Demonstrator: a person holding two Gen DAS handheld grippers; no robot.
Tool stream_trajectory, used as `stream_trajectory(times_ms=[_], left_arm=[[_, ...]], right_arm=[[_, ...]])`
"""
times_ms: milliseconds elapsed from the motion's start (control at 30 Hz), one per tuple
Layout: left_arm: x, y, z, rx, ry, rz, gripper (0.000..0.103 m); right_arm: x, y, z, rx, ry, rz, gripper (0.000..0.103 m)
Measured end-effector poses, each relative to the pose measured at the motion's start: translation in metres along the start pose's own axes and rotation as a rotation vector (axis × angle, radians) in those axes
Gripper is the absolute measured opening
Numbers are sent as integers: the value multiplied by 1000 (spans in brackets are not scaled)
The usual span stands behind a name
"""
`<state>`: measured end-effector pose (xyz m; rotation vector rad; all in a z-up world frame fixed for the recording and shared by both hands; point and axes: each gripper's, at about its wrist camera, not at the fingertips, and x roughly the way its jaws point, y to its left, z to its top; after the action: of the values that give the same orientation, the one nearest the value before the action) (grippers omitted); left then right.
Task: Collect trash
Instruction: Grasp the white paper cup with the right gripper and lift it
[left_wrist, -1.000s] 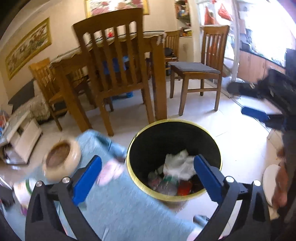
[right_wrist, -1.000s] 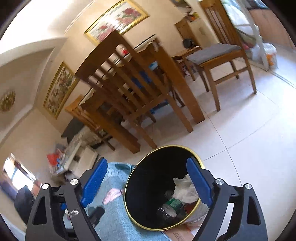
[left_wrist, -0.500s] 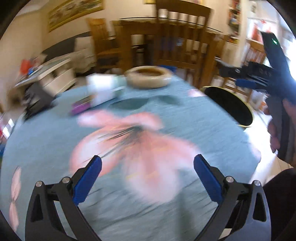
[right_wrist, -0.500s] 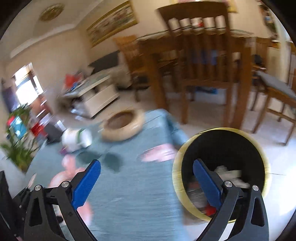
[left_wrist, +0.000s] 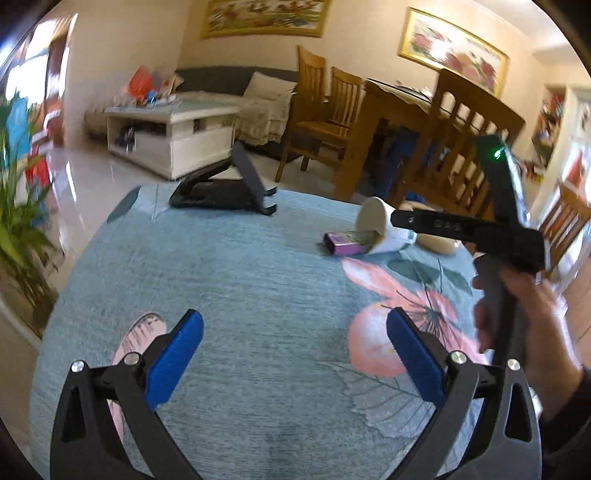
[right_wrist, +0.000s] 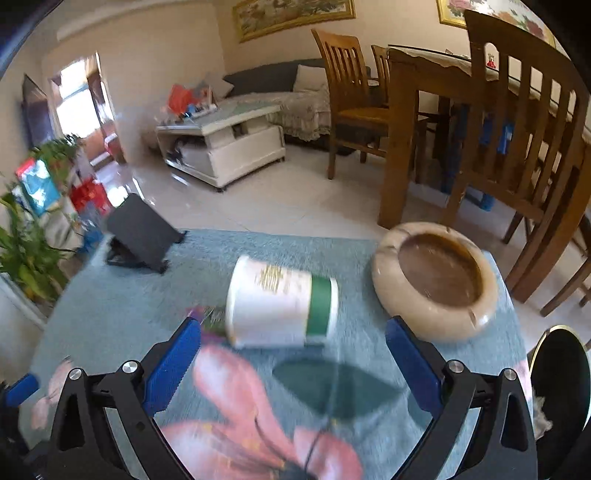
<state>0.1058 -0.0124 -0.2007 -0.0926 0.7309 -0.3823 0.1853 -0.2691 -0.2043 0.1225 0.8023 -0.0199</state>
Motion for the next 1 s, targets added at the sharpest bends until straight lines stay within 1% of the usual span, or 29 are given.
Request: stream_trajectory(times_ms=[100,200,233,267,300,433,533,600,667,733,767,800,833,900,933,1000], left_arm=[[3,12,1,-48,9,-8,100],[6,14,0,-57,21,-8,100],[7,13,0,-53,25,-8,100],[9,12,0,-49,27,-7,100],[10,10,-1,-43,28,-6,100],[15,0,-3,-6,32,11,100],[17,-7,-5,29,29,22,100],[19,-15,-5,62,32,11,100],[23,-28,1,110,33,-17,100],[27,-45,8,199,15,-25,100],[29,-53,11,246,10,-27,100],[32,-62,13,290,15,-29,100],[39,-72,17,326,39,-47,100],[49,-81,23,310,82,-88,100],[56,-86,27,268,113,-113,100],[68,-94,35,182,144,-126,100]], right_arm=[[16,0,5,29,29,27,99],[27,0,5,50,59,26,98],[29,1,4,53,62,42,93],[29,0,2,54,65,77,74],[29,0,0,54,72,105,71],[21,-2,-15,17,81,136,71],[0,-13,-31,24,64,154,71],[-16,-25,-43,24,60,148,71],[-32,-38,-54,16,54,133,71],[-49,-50,-61,8,35,112,71],[-62,-59,-66,0,15,86,71],[-67,-63,-67,-6,4,73,71],[-76,-68,-68,-11,-10,62,71],[-91,-81,-71,-9,-44,58,71],[-97,-88,-73,0,-59,65,71],[-104,-100,-76,29,-87,79,71]])
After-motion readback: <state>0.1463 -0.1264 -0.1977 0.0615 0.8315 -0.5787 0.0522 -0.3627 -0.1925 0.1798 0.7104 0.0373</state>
